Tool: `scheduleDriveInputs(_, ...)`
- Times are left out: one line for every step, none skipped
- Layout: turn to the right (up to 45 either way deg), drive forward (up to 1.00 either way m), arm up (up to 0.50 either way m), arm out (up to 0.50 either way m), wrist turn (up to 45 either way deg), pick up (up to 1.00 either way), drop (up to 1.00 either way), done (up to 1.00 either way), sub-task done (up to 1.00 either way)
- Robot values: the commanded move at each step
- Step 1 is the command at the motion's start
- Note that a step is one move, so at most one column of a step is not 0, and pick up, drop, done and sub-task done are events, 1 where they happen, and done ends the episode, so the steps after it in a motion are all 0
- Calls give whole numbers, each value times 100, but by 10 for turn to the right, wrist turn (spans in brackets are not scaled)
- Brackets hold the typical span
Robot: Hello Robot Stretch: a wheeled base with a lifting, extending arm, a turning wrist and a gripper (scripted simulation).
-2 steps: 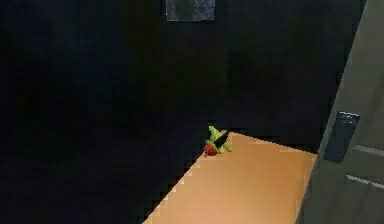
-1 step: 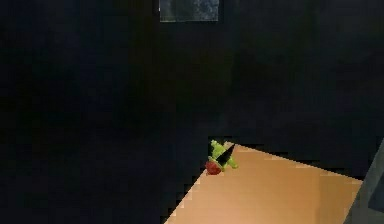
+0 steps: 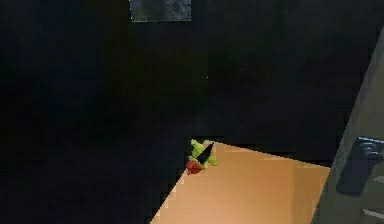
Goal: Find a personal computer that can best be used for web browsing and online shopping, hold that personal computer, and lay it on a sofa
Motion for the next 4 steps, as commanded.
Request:
scheduleDriveInputs(0,80,0,0,0,0,0,0,0)
scheduleDriveInputs(450,0,0,0,0,0,0,0,0)
scheduleDriveInputs(60,0,0,0,0,0,0,0,0)
scheduleDriveInputs(0,55,0,0,0,0,0,0,0)
